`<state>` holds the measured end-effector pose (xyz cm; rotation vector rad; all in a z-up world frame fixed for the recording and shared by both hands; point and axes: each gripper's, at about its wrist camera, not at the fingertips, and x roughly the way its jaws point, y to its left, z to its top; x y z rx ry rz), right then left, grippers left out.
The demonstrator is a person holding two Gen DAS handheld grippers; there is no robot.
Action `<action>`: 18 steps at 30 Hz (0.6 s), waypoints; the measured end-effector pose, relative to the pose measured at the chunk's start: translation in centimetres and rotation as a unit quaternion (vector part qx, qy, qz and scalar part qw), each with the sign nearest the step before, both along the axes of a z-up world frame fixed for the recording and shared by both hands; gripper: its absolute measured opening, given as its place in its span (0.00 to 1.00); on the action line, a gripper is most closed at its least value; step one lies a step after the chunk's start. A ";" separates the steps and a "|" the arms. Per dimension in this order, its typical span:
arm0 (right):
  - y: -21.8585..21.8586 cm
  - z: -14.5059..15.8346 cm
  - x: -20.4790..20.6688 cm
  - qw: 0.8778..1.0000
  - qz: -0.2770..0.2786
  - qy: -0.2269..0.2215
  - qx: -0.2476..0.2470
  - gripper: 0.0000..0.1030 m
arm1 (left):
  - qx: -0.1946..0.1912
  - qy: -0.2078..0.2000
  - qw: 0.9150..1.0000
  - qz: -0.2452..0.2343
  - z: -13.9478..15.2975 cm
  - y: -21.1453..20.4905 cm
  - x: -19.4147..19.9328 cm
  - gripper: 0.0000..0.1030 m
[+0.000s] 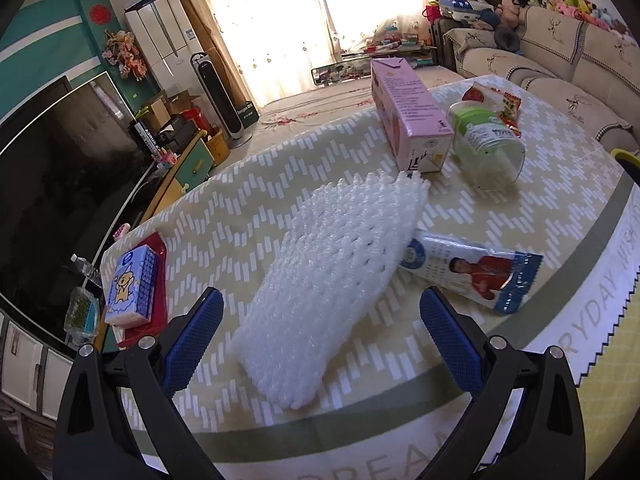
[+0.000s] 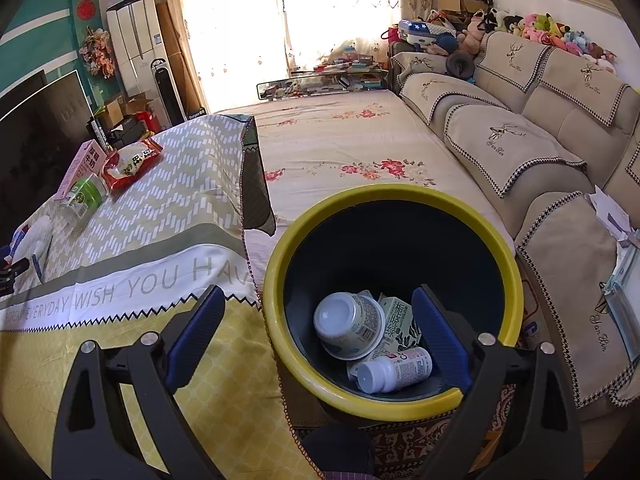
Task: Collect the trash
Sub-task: 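Grasp the white foam mesh sleeve with the left gripper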
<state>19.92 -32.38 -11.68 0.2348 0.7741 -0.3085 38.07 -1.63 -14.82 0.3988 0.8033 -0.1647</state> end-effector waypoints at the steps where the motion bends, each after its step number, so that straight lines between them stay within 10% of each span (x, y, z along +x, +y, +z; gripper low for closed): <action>1: 0.0 0.0 0.0 1.000 -0.002 0.001 -0.001 0.87 | 0.006 0.004 1.000 -0.002 -0.3 0.0 0.5 0.88; 18: 1.1 0.4 0.1 1.000 0.009 0.006 -0.007 0.87 | -0.024 0.009 1.000 0.014 -0.2 2.1 1.1 0.22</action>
